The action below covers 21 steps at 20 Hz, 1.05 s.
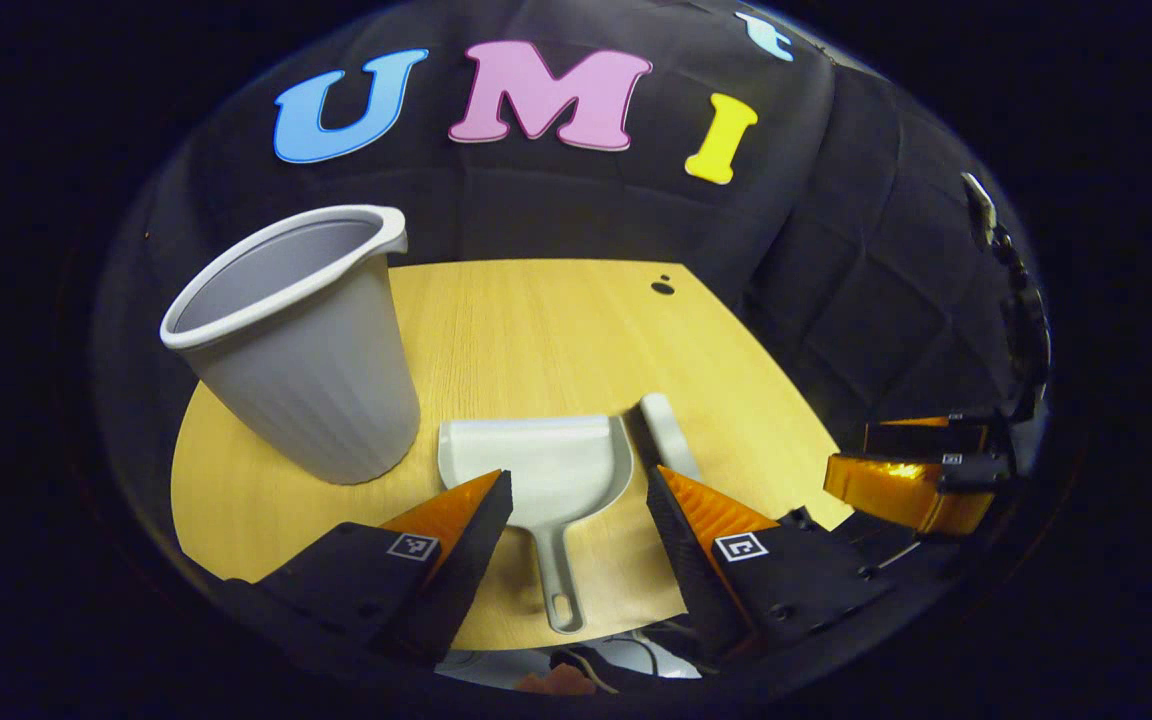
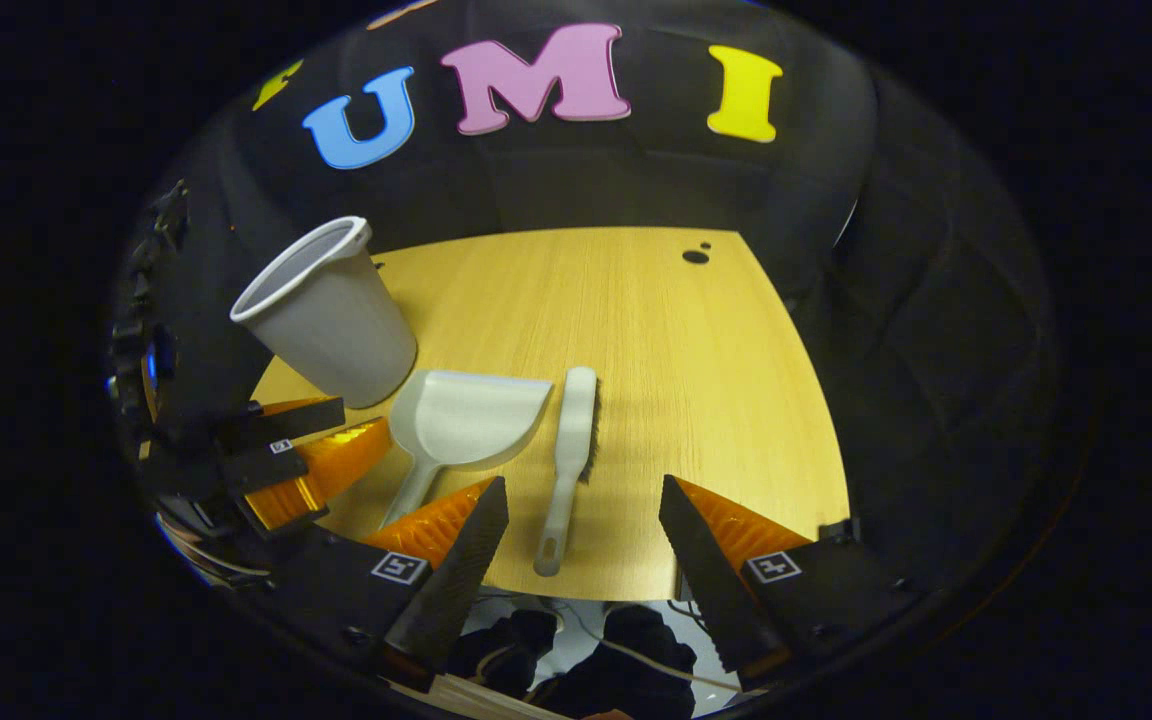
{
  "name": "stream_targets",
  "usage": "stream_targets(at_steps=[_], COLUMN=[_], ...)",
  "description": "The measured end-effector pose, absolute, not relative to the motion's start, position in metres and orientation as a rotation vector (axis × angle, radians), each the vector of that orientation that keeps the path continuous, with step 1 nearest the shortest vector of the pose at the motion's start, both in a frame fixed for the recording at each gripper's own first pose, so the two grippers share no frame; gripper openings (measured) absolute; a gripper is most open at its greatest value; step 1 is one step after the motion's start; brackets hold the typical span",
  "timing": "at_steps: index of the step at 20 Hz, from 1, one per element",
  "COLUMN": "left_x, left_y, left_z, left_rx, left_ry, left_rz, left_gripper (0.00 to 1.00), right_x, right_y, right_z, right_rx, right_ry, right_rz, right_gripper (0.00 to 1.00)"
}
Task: Pick up the small broom and dustpan from the desktop, sweep the trash into the dustpan with the broom, and then empty the trash into the garbage bin.
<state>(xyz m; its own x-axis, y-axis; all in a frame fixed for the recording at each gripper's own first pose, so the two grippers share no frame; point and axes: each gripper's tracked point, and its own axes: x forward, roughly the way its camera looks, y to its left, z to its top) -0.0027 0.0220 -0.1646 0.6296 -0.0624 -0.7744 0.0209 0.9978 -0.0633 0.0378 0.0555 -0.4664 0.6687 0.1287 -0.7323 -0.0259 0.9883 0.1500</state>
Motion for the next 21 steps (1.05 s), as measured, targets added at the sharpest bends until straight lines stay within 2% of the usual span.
stream_targets(at_steps=[4,6,8,10,14,16,18,21], left_x=[-0.001,-0.01,-0.03,-0.051,-0.071,-0.063,-0.052,-0.036], left_y=[0.019,0.017,0.011,0.002,0.007,-0.004,-0.013,-0.026], left_z=[-0.088,-0.059,-0.036,-0.013,0.016,0.045,0.072,0.094], left_rx=[0.008,0.023,-0.032,-0.064,0.052,0.076,0.12,0.107], left_ry=[0.675,0.604,0.563,0.487,0.366,0.244,0.181,0.11], left_rz=[0.033,0.139,0.221,0.254,0.426,0.392,0.354,0.301], left_gripper=[0.83,0.82,0.82,0.82,0.82,0.81,0.8,0.8], right_x=[0.049,0.054,0.043,0.043,0.03,0.025,0.02,0.017], right_y=[0.055,0.057,0.057,0.053,0.054,0.049,0.038,0.039], right_z=[-0.384,-0.353,-0.333,-0.312,-0.279,-0.259,-0.23,-0.212], right_rx=[0.108,0.079,0.038,0.047,0.117,0.096,0.07,0.093], right_ry=[0.536,0.418,0.385,0.285,0.13,0.069,-0.005,-0.025], right_rz=[0.148,0.202,0.259,0.284,0.337,0.317,0.283,0.265], right_gripper=[0.99,0.98,0.98,0.99,0.98,0.98,0.98,0.98])
